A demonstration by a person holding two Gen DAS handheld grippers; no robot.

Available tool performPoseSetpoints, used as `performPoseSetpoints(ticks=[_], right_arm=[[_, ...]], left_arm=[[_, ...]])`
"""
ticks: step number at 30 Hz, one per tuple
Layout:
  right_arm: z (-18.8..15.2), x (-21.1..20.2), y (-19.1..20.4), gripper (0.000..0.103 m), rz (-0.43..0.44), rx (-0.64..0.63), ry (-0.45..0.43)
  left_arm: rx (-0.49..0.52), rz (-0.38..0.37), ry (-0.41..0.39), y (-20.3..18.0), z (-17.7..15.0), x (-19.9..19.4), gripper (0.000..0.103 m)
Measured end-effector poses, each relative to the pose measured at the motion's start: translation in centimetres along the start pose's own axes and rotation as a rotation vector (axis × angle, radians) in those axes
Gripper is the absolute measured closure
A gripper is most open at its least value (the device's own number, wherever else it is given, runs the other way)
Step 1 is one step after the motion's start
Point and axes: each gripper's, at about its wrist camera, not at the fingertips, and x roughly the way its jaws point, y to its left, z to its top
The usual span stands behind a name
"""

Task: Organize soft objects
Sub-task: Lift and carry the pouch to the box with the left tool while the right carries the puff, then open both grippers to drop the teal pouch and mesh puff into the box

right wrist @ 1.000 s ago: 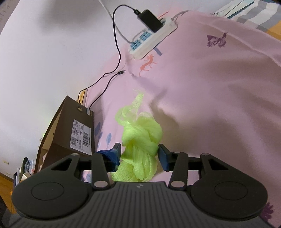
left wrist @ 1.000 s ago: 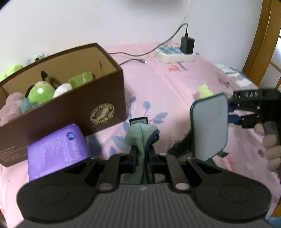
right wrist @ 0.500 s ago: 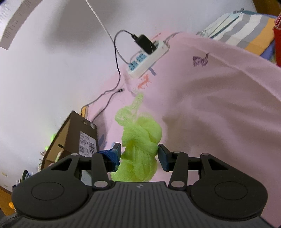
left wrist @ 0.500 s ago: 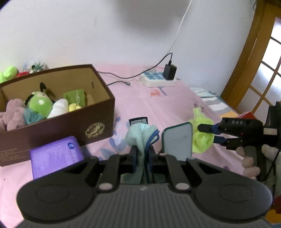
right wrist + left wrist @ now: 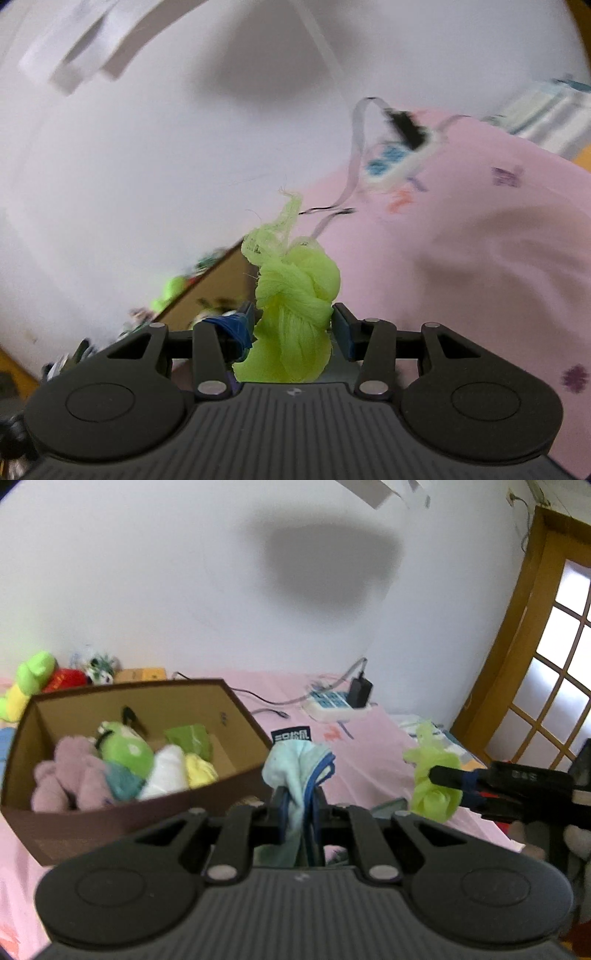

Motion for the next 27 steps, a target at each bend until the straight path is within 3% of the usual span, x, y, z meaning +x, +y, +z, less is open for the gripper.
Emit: performPoseSetpoints(ticks=[7, 12, 18, 24, 27], right_arm=[[0.7, 3.7, 6.7, 0.074, 0.082, -0.153, 0.035], [1.2, 7.6, 9.4, 0.075, 0.105, -0.188, 0.065], [1.1, 11.9, 12.7, 0.074, 0.045, -0.292, 0.082], [-0.4, 15.5, 13.6, 0.073, -0.100, -0.438, 0.079], [-0.8, 16.1, 13.6, 0.072, -0.104, -0.469, 0.078]], left_arm=[[-0.027, 0.043, -0.050, 4.2, 2.8, -0.4, 0.093], [-0.047, 0.071, -0.051, 6.9, 4.5, 1.2, 0.093], [-0.042, 0.110, -0.037, 8.7, 5.7, 3.4, 0.092], [-0.079, 0.133, -0.003, 10.6, 5.8, 6.1, 0.090], [-0.086, 0.163, 0.010, 10.9, 5.6, 7.2, 0.086]])
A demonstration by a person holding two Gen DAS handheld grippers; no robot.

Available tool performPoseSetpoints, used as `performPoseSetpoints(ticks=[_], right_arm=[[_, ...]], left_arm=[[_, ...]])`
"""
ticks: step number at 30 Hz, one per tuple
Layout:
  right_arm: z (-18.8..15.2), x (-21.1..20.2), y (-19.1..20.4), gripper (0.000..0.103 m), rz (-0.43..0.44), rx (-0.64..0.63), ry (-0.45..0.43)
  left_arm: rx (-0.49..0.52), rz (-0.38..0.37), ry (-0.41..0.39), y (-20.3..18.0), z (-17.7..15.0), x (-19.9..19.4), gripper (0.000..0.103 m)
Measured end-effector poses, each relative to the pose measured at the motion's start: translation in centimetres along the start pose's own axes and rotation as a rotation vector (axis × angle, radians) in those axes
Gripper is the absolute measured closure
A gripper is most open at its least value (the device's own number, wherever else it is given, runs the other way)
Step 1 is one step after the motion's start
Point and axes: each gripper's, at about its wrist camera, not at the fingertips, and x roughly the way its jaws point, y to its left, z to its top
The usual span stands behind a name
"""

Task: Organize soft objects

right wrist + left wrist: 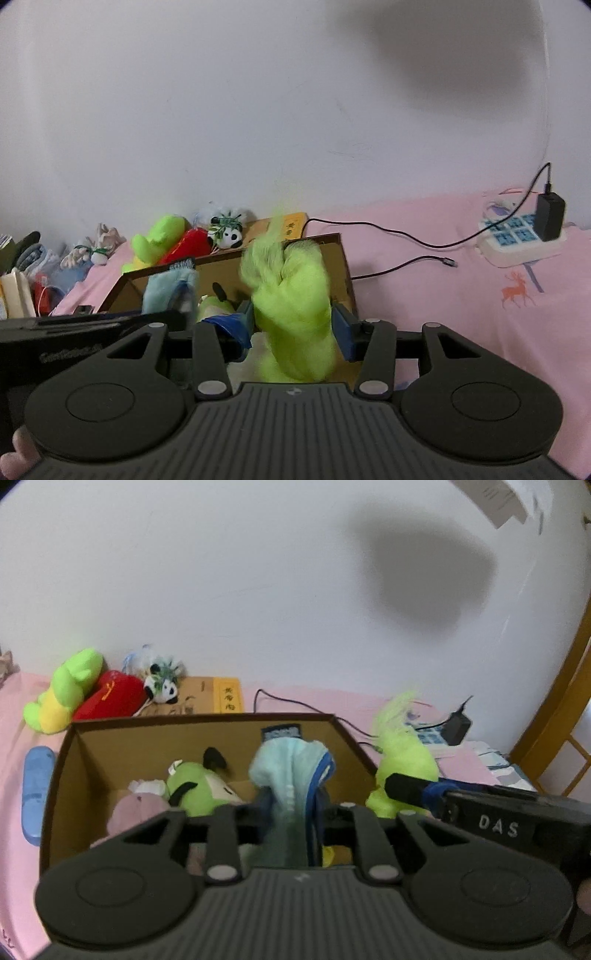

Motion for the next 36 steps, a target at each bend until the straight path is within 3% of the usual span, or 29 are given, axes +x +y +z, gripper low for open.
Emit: performPoseSetpoints(ticks=[3, 5, 6, 12, 21, 36], right_arm=[[0.0, 0.7, -0.3, 0.072, -0.014, -0.006, 0.029], [0.2, 0.4, -0.4, 0.072, -0.002, 0.024, 0.019], [0.3, 0.2, -0.6, 0.072, 0.003, 0.043, 0.015], [-0.1, -1.4, -0.7, 0.072, 0.062, 0.122, 0.007], [-1.2, -5.0, 0.6, 0.071, 0.050, 0.120, -0.059], [-4.0, -7.6, 2.3, 0.071, 0.082, 0.166, -0.004]], left_arm=[[-0.005, 0.025, 0.012, 0.1, 0.0, 0.9, 0.071], [-0.004, 0.035, 0.015, 0.1, 0.0, 1.2, 0.049], [-0.004, 0.037, 0.010, 0.0, 0.0, 1.2, 0.048], [0.015, 0.081, 0.020, -0.9, 0.3, 0.4, 0.045], [0.019, 0.166, 0.029, -2.5, -0.1, -2.6, 0.039], [0.050, 0.308, 0.070, -3.5, -2.8, -6.6, 0.036]])
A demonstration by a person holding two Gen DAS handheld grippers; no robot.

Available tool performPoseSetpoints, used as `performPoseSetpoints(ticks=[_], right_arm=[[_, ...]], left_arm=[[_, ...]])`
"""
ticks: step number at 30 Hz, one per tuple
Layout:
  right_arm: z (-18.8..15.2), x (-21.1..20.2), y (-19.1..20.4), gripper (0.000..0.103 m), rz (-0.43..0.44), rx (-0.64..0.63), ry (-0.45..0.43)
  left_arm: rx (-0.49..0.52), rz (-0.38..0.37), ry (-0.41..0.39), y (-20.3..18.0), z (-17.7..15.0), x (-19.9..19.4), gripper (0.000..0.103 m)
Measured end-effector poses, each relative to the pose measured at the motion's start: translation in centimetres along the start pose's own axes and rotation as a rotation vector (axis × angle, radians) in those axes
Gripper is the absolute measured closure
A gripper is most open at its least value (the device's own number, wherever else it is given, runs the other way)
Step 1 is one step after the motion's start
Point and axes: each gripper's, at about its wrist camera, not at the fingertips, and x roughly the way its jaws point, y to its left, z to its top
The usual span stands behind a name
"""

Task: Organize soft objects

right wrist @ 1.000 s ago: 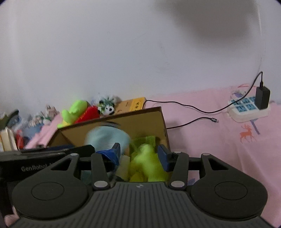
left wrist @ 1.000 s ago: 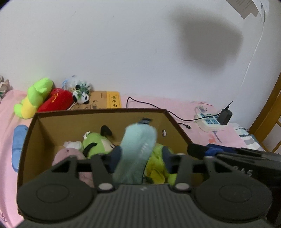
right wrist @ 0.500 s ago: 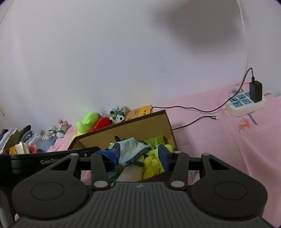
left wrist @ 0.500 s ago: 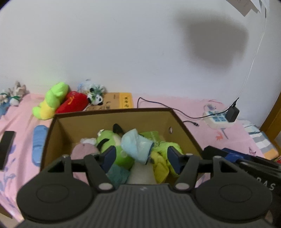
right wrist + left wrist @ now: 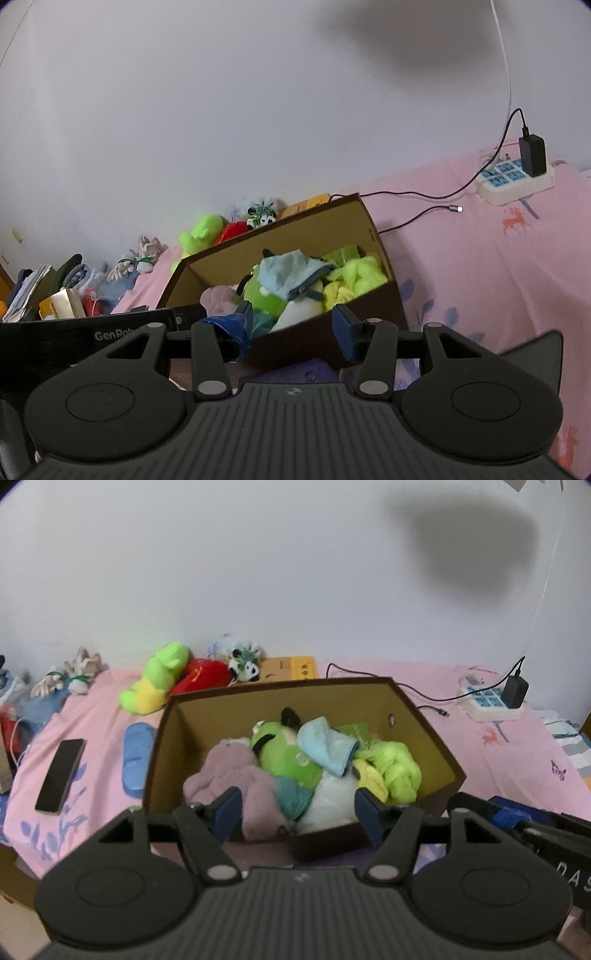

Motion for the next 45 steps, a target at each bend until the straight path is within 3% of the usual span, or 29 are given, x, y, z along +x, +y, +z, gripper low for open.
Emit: performPoseSetpoints(ticks=[14, 27, 33, 37, 45], right_arm=[[-2.4, -1.7, 1.1, 0.071, -0.034, -0.010, 0.037], [-3.7, -3.0, 1.3, 0.071, -0.177, -0.041, 0.045], [-4.0, -4.1, 1.4, 0.070, -0.187, -0.051, 0.021], [-4.1, -4.6, 1.2, 0.070, -0.186, -0.045, 0.034], [-2.9, -5.7, 0.4, 0.069, -0.280, -0.093, 0.016]], left_arm=[[0.031, 0.086, 0.069, 1.0, -2.8, -1.0, 0.034], [0.025, 0.078, 0.097, 1.5, -4.2, -1.9, 0.033], [0.017, 0.075, 0.115, 1.4, -4.7, -2.0, 0.033], [0.033, 0.062, 0.131, 0.7, -5.3, -2.3, 0.033], [0.025, 0.076, 0.142, -1.4, -5.0, -2.6, 0.033]])
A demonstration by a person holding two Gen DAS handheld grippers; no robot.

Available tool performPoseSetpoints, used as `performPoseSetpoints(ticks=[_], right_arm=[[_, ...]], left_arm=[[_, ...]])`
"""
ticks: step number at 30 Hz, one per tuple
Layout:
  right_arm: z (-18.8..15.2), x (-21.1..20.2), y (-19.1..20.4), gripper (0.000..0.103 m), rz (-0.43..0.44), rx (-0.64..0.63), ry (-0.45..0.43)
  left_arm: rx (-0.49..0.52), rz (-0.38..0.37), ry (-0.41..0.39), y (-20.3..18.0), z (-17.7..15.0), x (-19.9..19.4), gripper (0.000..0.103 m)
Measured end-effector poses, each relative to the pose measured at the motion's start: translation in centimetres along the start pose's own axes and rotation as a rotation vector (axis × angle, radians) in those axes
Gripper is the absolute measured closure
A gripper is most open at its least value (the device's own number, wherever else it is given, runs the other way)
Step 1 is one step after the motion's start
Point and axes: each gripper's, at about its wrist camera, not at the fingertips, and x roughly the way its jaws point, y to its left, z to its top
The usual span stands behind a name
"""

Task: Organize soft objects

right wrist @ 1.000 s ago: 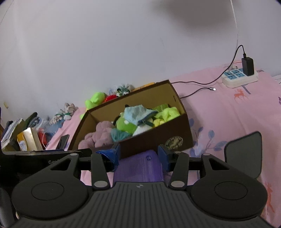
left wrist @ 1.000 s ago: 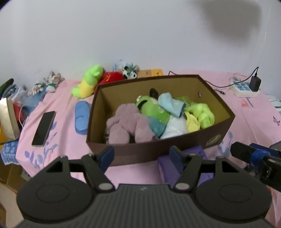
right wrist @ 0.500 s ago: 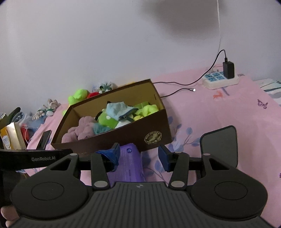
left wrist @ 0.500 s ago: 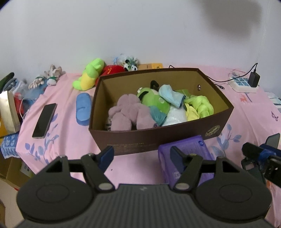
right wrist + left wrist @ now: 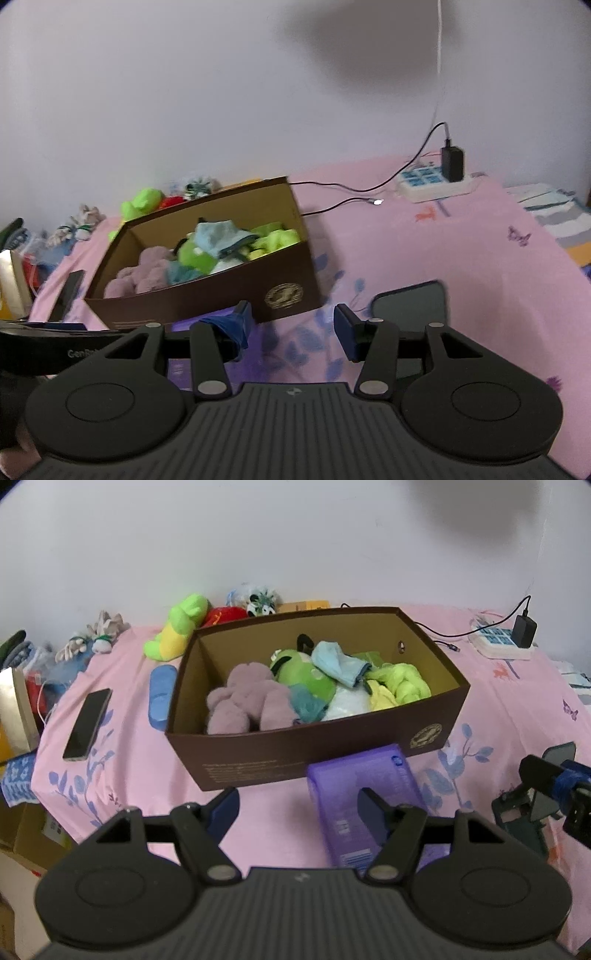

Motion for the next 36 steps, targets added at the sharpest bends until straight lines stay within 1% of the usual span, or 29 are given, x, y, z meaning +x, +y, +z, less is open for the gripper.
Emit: performPoseSetpoints(ticks=[2, 5, 14, 16, 21, 30, 36], right_arm=[[0.3, -0.4, -0.9, 0.069, 0.000, -0.002, -0.006], [0.7, -0.7, -2.4, 0.069, -0.006, -0.022, 0.011], [1.2, -1.6, -6.0, 0.069, -0.042, -0.063, 0.001], [1.3, -1.6, -6.9, 0.069, -0.056, -0.049, 0.007], [1.8, -1.4, -9.2, 0.069, -0.047, -0.004, 0.030], [1.9, -0.9, -10.4, 0.069, -0.015, -0.014, 0.053], [2.6, -0.7, -10.6, 0.069, 0.021, -0.011, 0.043]], left_arm=[[-0.010, -0.008, 0.003, -0.8, 0.3, -0.1, 0.033], [-0.012, 0.008, -0.001, -2.4, 0.6, -0.2, 0.033], [-0.015, 0.021, 0.022, -6.5, 1.3, -0.3, 0.033], [-0.014, 0.028, 0.034, -7.3, 1.4, -0.2, 0.033], [-0.025, 0.036, 0.041, -8.9, 1.4, -0.4, 0.033], [-0.075, 0.059, 0.052, -10.0, 0.9, -0.3, 0.033], [-0.076, 0.084, 0.053, -10.1, 1.1, -0.4, 0.033]])
